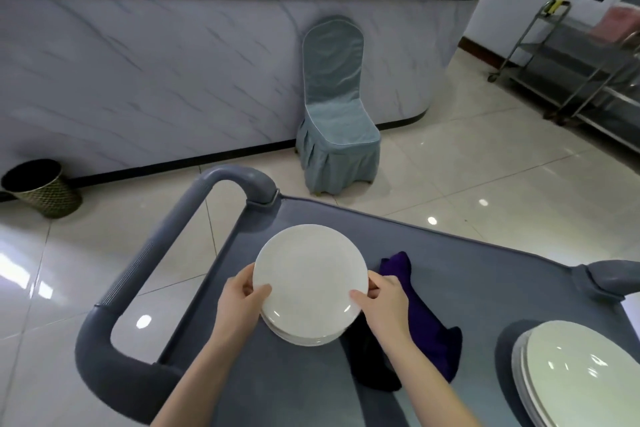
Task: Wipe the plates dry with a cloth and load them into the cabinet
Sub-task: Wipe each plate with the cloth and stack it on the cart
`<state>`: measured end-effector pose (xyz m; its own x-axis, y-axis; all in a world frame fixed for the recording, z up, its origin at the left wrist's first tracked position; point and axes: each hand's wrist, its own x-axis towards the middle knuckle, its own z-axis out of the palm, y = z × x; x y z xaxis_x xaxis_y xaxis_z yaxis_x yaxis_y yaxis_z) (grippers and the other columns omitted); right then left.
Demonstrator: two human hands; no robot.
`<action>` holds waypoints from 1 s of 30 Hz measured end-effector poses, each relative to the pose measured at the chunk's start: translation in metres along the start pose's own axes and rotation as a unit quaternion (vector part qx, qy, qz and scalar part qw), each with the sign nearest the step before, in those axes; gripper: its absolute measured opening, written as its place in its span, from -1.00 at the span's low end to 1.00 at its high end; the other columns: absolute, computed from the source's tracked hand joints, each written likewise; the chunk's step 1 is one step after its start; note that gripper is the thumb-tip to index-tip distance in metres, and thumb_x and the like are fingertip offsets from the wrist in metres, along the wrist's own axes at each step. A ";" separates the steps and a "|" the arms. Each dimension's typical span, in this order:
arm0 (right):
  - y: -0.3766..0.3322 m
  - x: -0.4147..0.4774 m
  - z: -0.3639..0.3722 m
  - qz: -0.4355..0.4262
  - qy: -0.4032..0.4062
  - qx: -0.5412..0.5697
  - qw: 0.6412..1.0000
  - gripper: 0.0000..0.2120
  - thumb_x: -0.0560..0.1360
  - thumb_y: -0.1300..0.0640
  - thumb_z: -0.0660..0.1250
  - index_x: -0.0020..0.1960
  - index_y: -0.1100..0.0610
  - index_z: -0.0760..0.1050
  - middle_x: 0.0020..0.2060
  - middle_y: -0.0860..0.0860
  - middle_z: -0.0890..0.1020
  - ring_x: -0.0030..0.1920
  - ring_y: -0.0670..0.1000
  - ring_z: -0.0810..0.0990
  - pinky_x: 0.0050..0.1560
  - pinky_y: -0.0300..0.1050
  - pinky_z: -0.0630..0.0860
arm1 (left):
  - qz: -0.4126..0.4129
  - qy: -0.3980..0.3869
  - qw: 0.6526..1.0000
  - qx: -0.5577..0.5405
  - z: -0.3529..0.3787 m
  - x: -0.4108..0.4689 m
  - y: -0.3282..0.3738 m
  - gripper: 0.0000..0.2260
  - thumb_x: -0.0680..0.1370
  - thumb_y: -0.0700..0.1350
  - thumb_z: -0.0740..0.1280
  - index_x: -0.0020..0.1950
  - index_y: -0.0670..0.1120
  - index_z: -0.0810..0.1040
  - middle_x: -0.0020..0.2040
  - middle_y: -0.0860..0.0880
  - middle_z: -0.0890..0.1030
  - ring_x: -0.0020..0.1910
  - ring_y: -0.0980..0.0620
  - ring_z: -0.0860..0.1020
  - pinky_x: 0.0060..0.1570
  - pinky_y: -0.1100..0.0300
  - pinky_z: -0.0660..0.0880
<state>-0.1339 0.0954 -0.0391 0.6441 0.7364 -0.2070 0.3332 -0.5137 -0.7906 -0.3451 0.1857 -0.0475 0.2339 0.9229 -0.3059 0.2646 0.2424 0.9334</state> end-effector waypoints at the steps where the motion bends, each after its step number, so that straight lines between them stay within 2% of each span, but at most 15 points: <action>1: 0.000 0.002 0.004 0.001 -0.001 -0.010 1.000 -0.79 0.43 0.28 0.45 0.04 0.10 0.67 -0.06 0.06 0.51 -0.14 -0.01 0.57 -0.18 -0.38 0.39 | 0.009 -0.001 0.999 0.036 -0.002 0.005 -0.003 -0.73 0.41 -0.24 0.30 -0.01 0.05 0.63 -0.18 -0.17 0.60 -0.22 -0.11 0.52 -0.16 0.08 0.47; 3: 0.001 0.005 0.011 0.007 -0.007 -0.024 1.000 -0.83 0.42 0.28 0.45 -0.01 0.13 0.67 -0.08 0.09 0.51 -0.16 0.00 0.53 -0.23 -0.40 0.35 | 0.005 0.007 0.995 0.101 -0.005 0.013 -0.011 -0.73 0.44 -0.32 0.28 -0.02 0.01 0.60 -0.15 -0.24 0.53 -0.21 -0.09 0.48 -0.20 0.16 0.41; 6: 0.004 0.008 0.018 0.018 -0.015 -0.042 0.999 -0.85 0.41 0.28 0.45 -0.03 0.16 0.66 -0.10 0.11 0.50 -0.14 0.05 0.52 -0.20 -0.30 0.39 | 0.000 0.023 0.987 0.160 -0.004 0.018 -0.016 -0.72 0.47 -0.30 0.31 0.01 0.07 0.57 -0.07 -0.07 0.45 -0.17 0.01 0.50 -0.20 0.35 0.36; 8: 0.006 0.009 0.020 0.023 -0.016 -0.050 0.998 -0.83 0.42 0.28 0.44 0.00 0.16 0.65 -0.11 0.10 0.49 -0.11 0.08 0.53 -0.11 -0.19 0.43 | -0.002 0.026 0.985 0.171 -0.003 0.019 -0.019 -0.76 0.48 -0.29 0.32 0.00 0.03 0.58 -0.05 -0.03 0.42 -0.17 0.02 0.50 -0.20 0.40 0.34; 12: 0.009 0.015 0.020 0.008 -0.008 -0.072 0.997 -0.87 0.43 0.29 0.43 -0.03 0.19 0.63 -0.11 0.09 0.47 -0.14 0.06 0.50 -0.17 -0.20 0.36 | -0.002 0.031 0.982 0.186 0.002 0.019 -0.023 -0.84 0.49 -0.28 0.32 0.01 -0.08 0.58 -0.03 -0.05 0.40 -0.15 -0.03 0.49 -0.18 0.41 0.35; 15: 0.013 0.020 0.020 -0.002 0.000 -0.085 0.996 -0.91 0.43 0.30 0.42 -0.07 0.24 0.59 -0.10 0.09 0.45 -0.18 0.04 0.47 -0.24 -0.28 0.34 | 0.011 0.037 0.979 0.199 0.006 0.020 -0.023 -0.79 0.50 -0.28 0.33 0.09 -0.06 0.57 -0.04 0.01 0.35 -0.15 0.03 0.46 -0.17 0.45 0.32; 20: 0.022 0.025 0.020 -0.014 -0.012 -0.095 0.995 -0.90 0.44 0.26 0.44 -0.13 0.24 0.53 -0.12 0.04 0.40 -0.15 0.05 0.45 -0.16 -0.19 0.33 | 0.019 0.041 0.975 0.217 0.011 0.016 -0.027 -0.62 0.54 -0.23 0.31 0.34 0.02 0.47 -0.01 0.04 0.32 -0.12 0.06 0.47 -0.05 0.32 0.37; 22: 0.028 0.025 0.018 -0.023 -0.015 -0.088 0.996 -0.90 0.44 0.23 0.45 -0.08 0.22 0.56 -0.14 0.01 0.38 -0.17 0.03 0.44 -0.19 -0.24 0.34 | 0.022 0.045 0.973 0.225 0.012 0.013 -0.026 -0.62 0.54 -0.21 0.32 0.33 0.04 0.48 -0.02 0.05 0.32 -0.11 0.05 0.48 -0.03 0.28 0.43; 25: 0.035 0.022 0.008 -0.031 -0.015 -0.050 0.998 -0.78 0.49 0.18 0.46 0.13 0.14 0.61 -0.08 -0.01 0.42 -0.18 -0.08 0.46 -0.14 -0.33 0.35 | 0.016 0.090 0.971 0.220 0.017 0.006 -0.023 -0.62 0.56 -0.17 0.34 0.36 0.03 0.47 0.03 0.02 0.34 -0.08 0.09 0.50 0.08 0.16 0.45; 27: 0.041 0.017 -0.005 -0.034 -0.001 -0.018 0.999 -0.70 0.52 0.14 0.45 0.25 0.12 0.59 -0.05 -0.03 0.46 -0.18 -0.12 0.49 -0.15 -0.44 0.37 | 0.029 0.128 0.971 0.197 0.028 -0.003 -0.018 -0.60 0.57 -0.15 0.34 0.41 0.02 0.46 0.04 0.04 0.36 -0.09 0.15 0.49 0.02 0.22 0.41; 30: 0.056 0.005 -0.040 -0.057 0.029 -0.006 0.998 -0.76 0.53 0.12 0.44 0.19 0.08 0.63 -0.08 -0.09 0.50 -0.22 -0.15 0.52 -0.15 -0.52 0.38 | 0.082 0.116 0.973 0.179 0.063 -0.019 -0.005 -0.72 0.57 -0.16 0.34 0.27 0.03 0.56 -0.02 0.10 0.48 -0.14 0.18 0.51 -0.12 0.39 0.37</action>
<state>-0.0844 0.0526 -0.0616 0.6398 0.7641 -0.0825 0.4148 -0.4337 -0.7999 -0.2923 0.1479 -0.0576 0.0933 0.9933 -0.0680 0.5600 0.0041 0.8285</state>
